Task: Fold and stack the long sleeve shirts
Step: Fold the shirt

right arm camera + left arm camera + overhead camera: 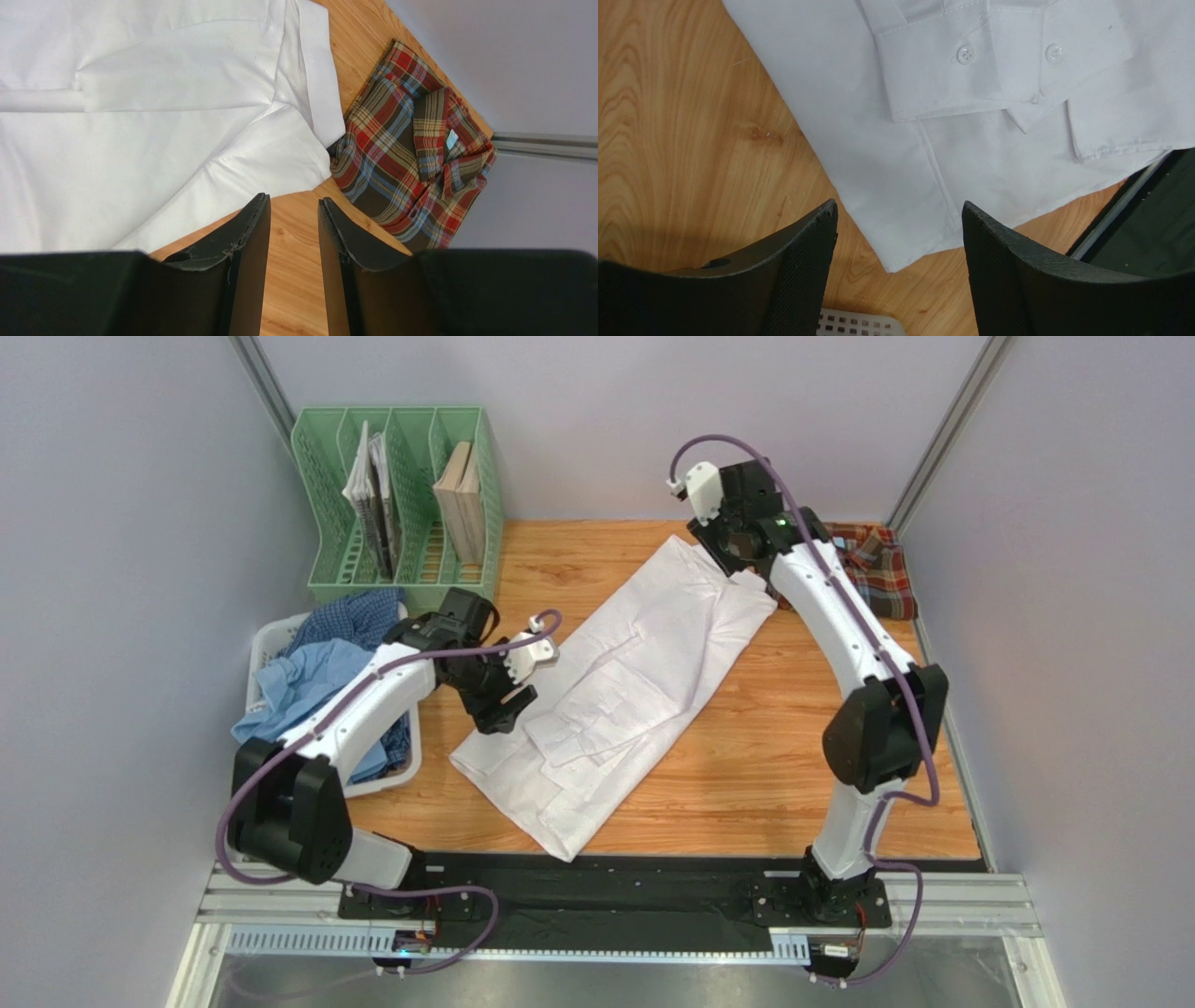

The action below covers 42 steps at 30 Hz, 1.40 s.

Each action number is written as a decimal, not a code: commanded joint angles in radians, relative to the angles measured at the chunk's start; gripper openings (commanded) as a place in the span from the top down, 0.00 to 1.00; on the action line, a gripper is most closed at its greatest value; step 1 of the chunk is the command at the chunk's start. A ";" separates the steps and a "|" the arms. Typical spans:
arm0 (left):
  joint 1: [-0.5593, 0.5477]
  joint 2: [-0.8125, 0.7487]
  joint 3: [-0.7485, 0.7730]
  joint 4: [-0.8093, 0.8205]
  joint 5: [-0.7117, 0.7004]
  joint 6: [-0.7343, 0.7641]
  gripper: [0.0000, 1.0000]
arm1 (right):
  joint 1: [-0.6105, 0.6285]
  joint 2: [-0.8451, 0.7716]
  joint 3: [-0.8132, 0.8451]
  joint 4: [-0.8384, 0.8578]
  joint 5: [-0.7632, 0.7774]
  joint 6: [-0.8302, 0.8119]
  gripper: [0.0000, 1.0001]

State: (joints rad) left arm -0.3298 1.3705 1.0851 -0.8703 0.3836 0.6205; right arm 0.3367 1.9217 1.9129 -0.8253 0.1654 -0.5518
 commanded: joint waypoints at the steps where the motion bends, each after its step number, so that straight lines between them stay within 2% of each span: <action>1: -0.058 0.126 0.010 0.039 -0.120 0.103 0.31 | -0.068 -0.072 -0.109 -0.069 -0.195 0.179 0.66; 7: -0.124 0.288 -0.005 0.053 -0.259 0.162 0.45 | -0.140 -0.124 -0.241 -0.167 -0.352 0.296 0.67; 10: -0.146 0.321 -0.040 0.031 -0.318 0.183 0.49 | -0.146 -0.138 -0.281 -0.176 -0.354 0.294 0.69; 14: -0.204 0.329 -0.100 -0.074 -0.344 0.191 0.52 | -0.154 -0.124 -0.281 -0.196 -0.336 0.288 0.70; 18: -0.296 0.268 -0.132 -0.137 -0.322 0.151 0.56 | -0.163 -0.067 -0.217 -0.259 -0.351 0.277 0.73; 24: -0.552 0.230 -0.110 -0.229 -0.217 0.032 0.56 | -0.163 0.003 -0.178 -0.285 -0.360 0.260 0.76; 27: -0.592 0.223 -0.080 -0.208 -0.141 -0.036 0.55 | -0.163 0.075 -0.152 -0.273 -0.354 0.273 0.79; 29: -0.580 0.187 -0.068 -0.184 -0.089 -0.053 0.49 | -0.160 0.146 -0.111 -0.252 -0.343 0.285 0.81; 32: -0.497 0.096 -0.059 -0.157 -0.034 -0.079 0.45 | -0.142 0.221 -0.016 -0.215 -0.264 0.297 0.85; 35: -0.359 0.015 -0.034 -0.160 0.010 -0.076 0.42 | -0.131 0.328 0.112 -0.204 -0.189 0.300 0.90; 36: -0.292 0.001 -0.024 -0.167 0.018 -0.068 0.42 | -0.124 0.388 0.148 -0.204 -0.119 0.296 0.91; 42: -0.091 -0.077 0.019 -0.165 0.073 -0.039 0.41 | -0.082 0.577 0.327 -0.146 0.089 0.184 0.94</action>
State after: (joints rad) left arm -0.5068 1.3338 1.0691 -1.0313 0.3679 0.5701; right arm 0.2207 2.4107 2.1429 -1.0454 0.0669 -0.2874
